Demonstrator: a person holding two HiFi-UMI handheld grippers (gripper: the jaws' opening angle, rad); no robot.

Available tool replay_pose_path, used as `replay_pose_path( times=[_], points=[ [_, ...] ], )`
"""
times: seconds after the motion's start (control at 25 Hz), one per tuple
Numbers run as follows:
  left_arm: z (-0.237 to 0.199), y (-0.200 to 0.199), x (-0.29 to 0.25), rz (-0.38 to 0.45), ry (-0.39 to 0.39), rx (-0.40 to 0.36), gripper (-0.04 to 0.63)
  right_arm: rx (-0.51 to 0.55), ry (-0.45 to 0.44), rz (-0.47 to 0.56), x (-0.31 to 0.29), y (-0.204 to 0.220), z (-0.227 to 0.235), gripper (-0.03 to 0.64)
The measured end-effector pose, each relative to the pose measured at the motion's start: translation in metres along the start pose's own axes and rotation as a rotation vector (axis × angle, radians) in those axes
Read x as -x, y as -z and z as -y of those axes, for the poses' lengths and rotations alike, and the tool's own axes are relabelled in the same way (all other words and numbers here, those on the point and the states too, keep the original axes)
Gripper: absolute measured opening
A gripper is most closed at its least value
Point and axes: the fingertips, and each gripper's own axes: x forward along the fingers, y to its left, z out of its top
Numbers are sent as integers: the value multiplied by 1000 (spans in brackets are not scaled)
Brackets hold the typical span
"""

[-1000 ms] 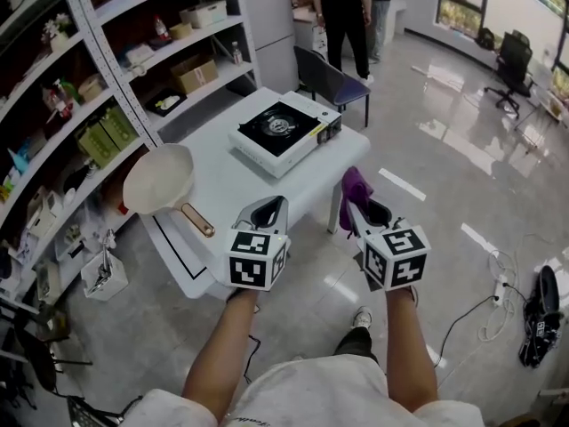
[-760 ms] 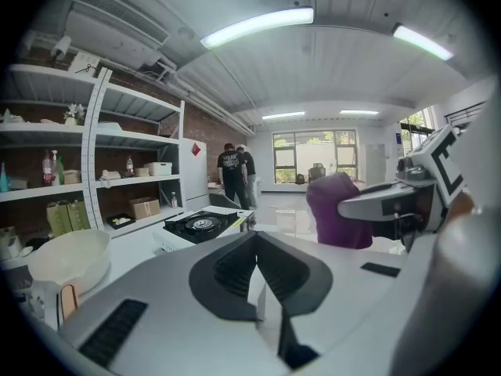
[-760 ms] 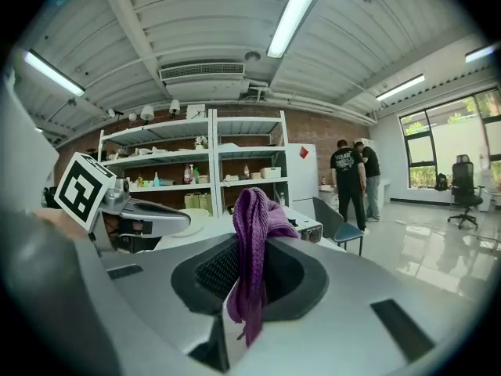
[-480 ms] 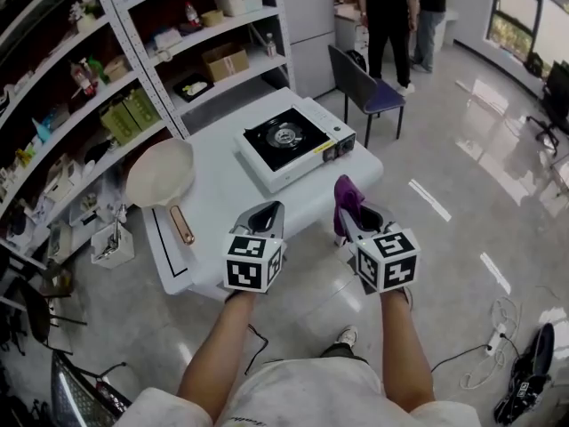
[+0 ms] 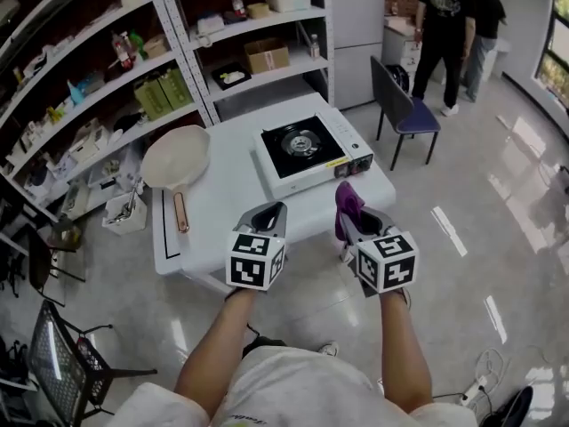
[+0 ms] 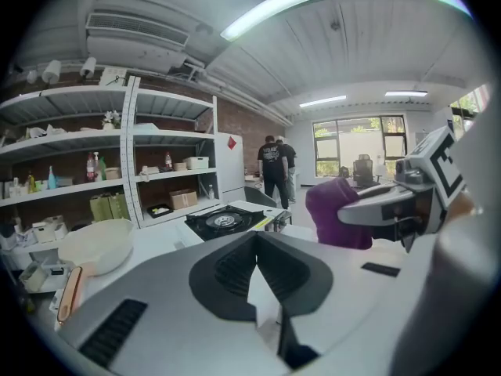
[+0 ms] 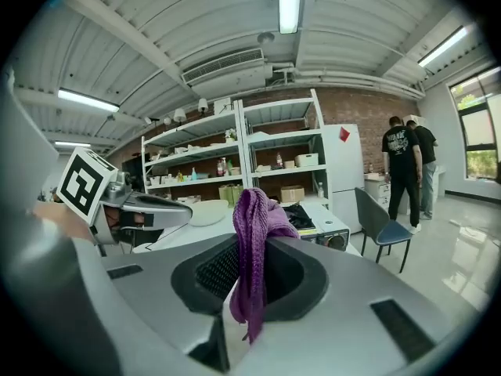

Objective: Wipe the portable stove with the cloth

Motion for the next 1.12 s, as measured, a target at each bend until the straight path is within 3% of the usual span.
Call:
replay_pose_path(
  times=[0.44,0.76,1.12],
  points=[
    [-34,2,-13,-11,-115,23,5,26,-215,-31,-72,-6,-26,60],
    [-68,10,-36,-30,-146,41,5,20,-367,-78,-137,1,-60,60],
    [-102,17,-66,-56,-167,66,5,27,-476,-152,-192,20,-73,60]
  ],
)
